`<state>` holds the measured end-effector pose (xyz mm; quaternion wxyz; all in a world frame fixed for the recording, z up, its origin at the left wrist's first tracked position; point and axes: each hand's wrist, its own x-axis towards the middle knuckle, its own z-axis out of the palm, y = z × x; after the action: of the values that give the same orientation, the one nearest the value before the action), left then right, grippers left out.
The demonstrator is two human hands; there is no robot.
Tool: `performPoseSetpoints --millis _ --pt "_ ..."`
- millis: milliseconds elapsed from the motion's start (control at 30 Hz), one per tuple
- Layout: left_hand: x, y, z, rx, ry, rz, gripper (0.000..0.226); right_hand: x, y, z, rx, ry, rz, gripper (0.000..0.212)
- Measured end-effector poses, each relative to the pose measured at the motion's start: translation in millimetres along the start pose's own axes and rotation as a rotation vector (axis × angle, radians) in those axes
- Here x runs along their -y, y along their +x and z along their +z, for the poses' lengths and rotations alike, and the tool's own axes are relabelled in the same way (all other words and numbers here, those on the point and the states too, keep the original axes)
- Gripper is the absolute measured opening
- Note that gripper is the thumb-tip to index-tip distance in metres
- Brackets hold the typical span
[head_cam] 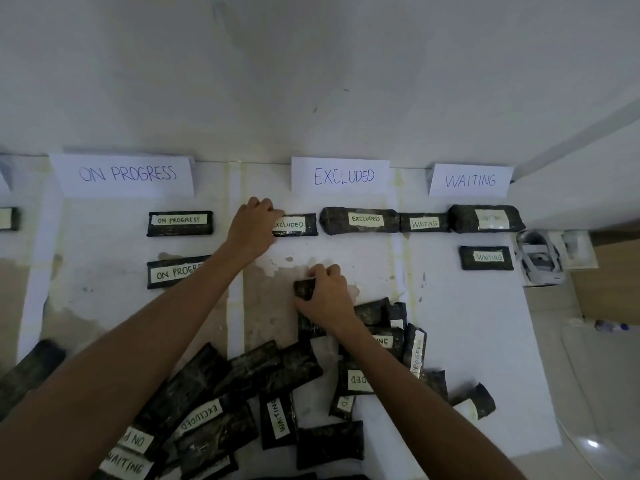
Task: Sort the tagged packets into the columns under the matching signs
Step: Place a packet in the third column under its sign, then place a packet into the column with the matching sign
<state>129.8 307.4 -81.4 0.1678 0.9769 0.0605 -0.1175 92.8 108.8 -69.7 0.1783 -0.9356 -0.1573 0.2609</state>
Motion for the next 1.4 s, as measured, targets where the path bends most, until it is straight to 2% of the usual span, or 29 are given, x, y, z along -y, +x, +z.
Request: performPoseSetpoints --millis 100,267,333,400,533,633,900,967,1067,1133,1267,1400 --pt "2 -1 0 -0.011 -0.001 -0.015 0.059 2 -4 11 0.001 -0.114 -0.042 0.054" --pt "3 -20 -6 -0.120 -0.072 -0.016 0.060 9 0 13 -0.004 -0.084 -0.012 0.049" --pt "-4 -36 -9 -0.141 -0.153 -0.016 0.053 12 2 7 0.010 0.078 0.031 0.045" --pt "-15 -58 -10 -0.098 -0.298 -0.051 0.049 13 4 -5 0.001 0.309 0.095 0.032" --pt "-48 -114 -9 0.000 -0.647 -0.210 0.041 19 -3 -37 0.137 0.757 0.316 0.008" --pt "-74 -146 -6 0.047 -0.810 -0.298 0.039 25 -12 -52 0.200 1.112 0.430 0.013" --pt "-96 -166 -6 0.005 -0.886 -0.320 0.039 20 -37 -64 0.179 1.254 0.435 0.022" --pt "-97 -167 -5 -0.003 -0.905 -0.330 0.042 18 -43 -64 0.169 1.236 0.435 0.027" --pt "-99 -167 -3 -0.015 -0.998 -0.417 0.050 13 -51 -59 0.134 0.975 0.401 0.047" --pt "-102 -166 -1 -0.038 -1.127 -0.506 0.055 11 -58 -57 0.118 0.757 0.268 0.049" --pt "-110 -168 3 -0.043 -1.388 -0.617 0.058 7 -69 -57 0.111 0.373 -0.110 0.047" --pt "-118 -165 12 -0.014 -1.461 -0.690 0.043 -3 -73 -60 0.100 0.199 -0.259 0.053"
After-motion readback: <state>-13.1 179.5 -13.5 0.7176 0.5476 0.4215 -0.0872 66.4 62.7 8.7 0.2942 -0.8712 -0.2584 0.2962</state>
